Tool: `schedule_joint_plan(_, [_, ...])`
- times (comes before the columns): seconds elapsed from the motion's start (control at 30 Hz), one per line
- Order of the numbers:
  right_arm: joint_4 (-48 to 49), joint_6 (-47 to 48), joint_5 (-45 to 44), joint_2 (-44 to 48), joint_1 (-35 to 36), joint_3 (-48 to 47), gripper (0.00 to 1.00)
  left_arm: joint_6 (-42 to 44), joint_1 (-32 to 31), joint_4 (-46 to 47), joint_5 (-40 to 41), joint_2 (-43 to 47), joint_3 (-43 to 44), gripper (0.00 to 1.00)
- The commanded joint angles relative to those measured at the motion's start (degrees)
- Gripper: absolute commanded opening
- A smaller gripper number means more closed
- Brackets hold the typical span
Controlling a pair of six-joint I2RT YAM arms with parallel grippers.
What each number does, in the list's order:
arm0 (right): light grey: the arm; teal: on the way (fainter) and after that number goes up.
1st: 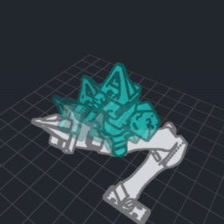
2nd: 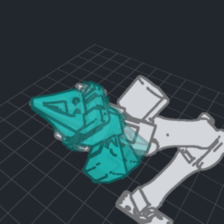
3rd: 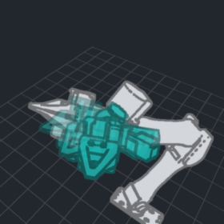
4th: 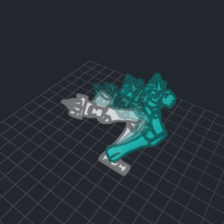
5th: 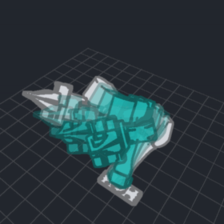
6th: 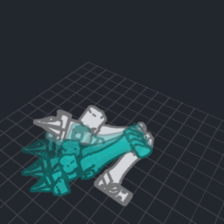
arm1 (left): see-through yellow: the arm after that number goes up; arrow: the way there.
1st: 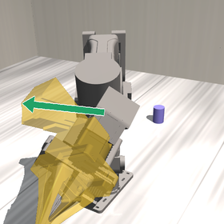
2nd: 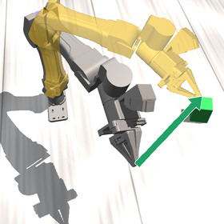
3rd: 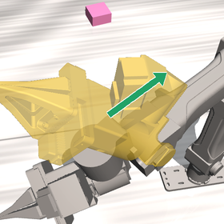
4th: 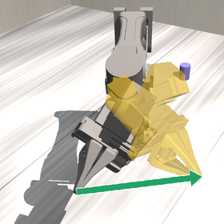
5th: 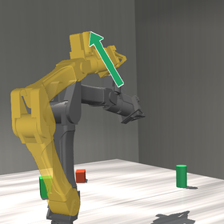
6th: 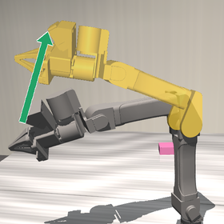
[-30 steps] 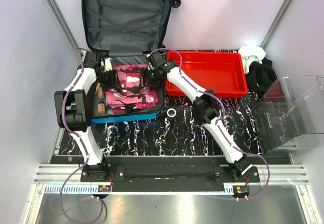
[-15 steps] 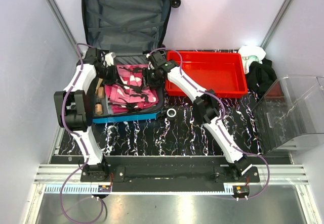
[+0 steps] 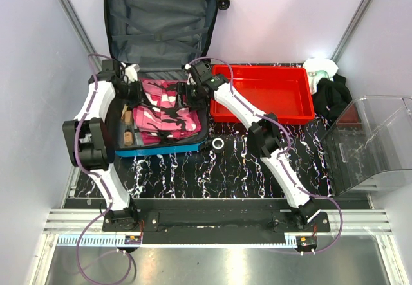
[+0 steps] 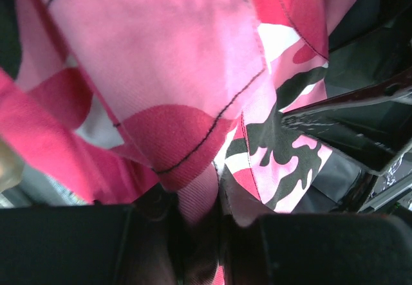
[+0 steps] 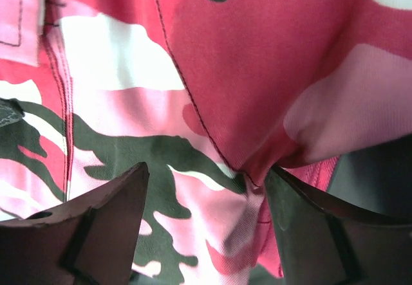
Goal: Open, take out, and arrange the luggage
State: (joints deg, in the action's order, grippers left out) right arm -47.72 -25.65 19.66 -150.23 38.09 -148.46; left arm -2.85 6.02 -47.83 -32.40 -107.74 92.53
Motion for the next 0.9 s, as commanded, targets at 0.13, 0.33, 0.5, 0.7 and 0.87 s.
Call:
schedule_joint_plan(0.13, [3.3, -4.2, -1.6, 6.1, -0.2, -2.3, 0.79, 4.3, 1.0, -1.0, -4.1, 6.8, -0.8, 0.0])
schedule_joint_plan(0.33, [2.6, -8.0, -3.1, 4.9, -1.4, -1.7, 0.79, 6.5, 0.8, -4.2, -3.7, 8.8, -0.2, 0.0])
schedule_joint_plan(0.5, [2.4, -7.5, -4.7, 4.1, -2.0, -1.3, 0.8, 8.7, 1.5, -7.3, 2.5, 10.2, 1.9, 0.0])
schedule_joint_plan(0.7, [2.5, -5.2, -6.3, 4.0, -2.5, -1.9, 0.8, 12.2, 1.4, -7.7, 11.7, 12.1, -1.6, 0.0])
schedule_joint_plan(0.87, [10.2, 2.5, -3.9, 2.0, -2.8, -3.6, 0.87, 15.4, 1.6, -4.5, 19.1, 13.3, -7.4, 0.0])
